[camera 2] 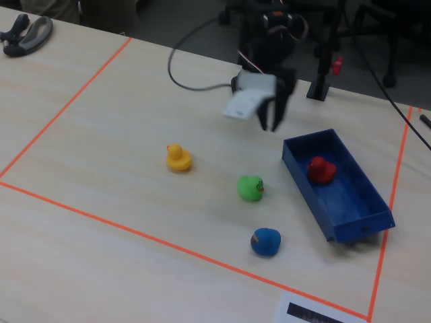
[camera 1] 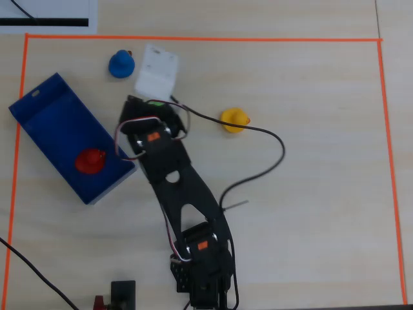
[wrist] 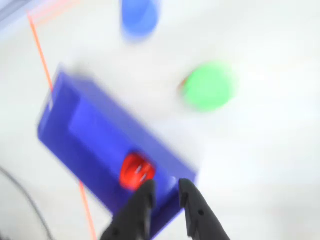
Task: Grasp red duck and put it into box.
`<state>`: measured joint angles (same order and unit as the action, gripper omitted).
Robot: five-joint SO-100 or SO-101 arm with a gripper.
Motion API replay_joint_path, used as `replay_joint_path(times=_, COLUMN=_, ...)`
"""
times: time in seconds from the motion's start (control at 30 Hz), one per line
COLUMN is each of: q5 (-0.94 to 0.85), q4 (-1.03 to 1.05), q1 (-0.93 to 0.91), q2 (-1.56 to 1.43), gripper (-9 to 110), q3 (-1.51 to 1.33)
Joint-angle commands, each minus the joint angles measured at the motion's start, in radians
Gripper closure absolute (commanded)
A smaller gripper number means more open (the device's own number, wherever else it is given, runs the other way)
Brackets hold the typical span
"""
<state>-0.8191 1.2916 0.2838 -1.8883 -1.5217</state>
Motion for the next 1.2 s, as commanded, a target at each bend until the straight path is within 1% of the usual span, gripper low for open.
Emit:
replay_joint_path(times=0.0, q5=-0.163, q4=-0.101, q1=-0.158, q2=-0.310, gripper=101, q3=-0.146)
replay_joint_path(times=0.13, q5=-0.293, q4=-0.252, q1=-0.302, q2=-0.561, gripper=101, q3=-0.462)
replay_joint_path(times=0.3, q5=-0.380, q4=-0.351, q1=-0.347, q2=-0.917, gripper=101, q3=-0.962)
replay_joint_path(times=0.43, q5=-0.419, q4=-0.367, q1=-0.399, q2=-1.135, gripper=101, q3=-1.264)
replay_joint_path(times=0.6, q5=-0.459, q4=-0.287, q1=-0.420, q2=-1.355, gripper=101, q3=-1.513)
replay_joint_path(times=0.67, q5=-0.477, q4=-0.238, q1=-0.420, q2=-1.420, gripper=101, q3=-1.577)
replay_joint_path(times=0.77, q5=-0.488, q4=-0.153, q1=-0.428, q2=-1.422, gripper=101, q3=-1.588)
replay_joint_path(times=0.9, q5=-0.554, q4=0.023, q1=-0.405, q2=-1.422, gripper=101, q3=-1.589)
replay_joint_path(times=1.17, q5=-0.548, q4=0.026, q1=-0.411, q2=-1.422, gripper=100, q3=-1.589)
